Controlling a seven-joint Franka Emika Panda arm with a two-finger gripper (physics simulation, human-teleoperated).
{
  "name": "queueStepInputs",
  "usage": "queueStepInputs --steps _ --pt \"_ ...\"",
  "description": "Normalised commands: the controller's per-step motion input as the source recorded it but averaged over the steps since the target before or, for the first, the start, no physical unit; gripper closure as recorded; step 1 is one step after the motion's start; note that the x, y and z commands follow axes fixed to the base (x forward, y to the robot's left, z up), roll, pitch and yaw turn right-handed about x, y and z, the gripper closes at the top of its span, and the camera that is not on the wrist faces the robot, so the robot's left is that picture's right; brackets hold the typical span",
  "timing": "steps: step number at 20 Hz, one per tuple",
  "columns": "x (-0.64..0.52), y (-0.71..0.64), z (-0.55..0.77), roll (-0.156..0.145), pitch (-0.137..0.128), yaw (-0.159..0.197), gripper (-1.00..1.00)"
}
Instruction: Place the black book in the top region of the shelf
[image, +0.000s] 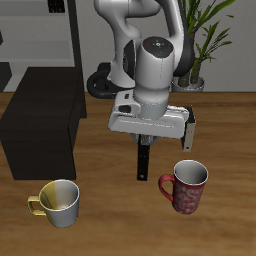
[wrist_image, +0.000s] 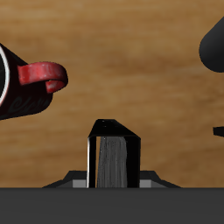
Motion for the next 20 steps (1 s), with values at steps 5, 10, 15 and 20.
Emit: queueStepInputs --steps 5,10,15,20 --pt "-0.44 0.22 0.23 -0.003 -0.015 0.068 1.00" --pt "-0.42 0.10 0.36 0.003 -0.051 0.060 1.00" --pt "-0.21 -0.14 0.40 -0.063 -0.063 0.056 1.00" --pt "-0.08 -0.37 0.34 -0.116 -0.049 0.052 1.00"
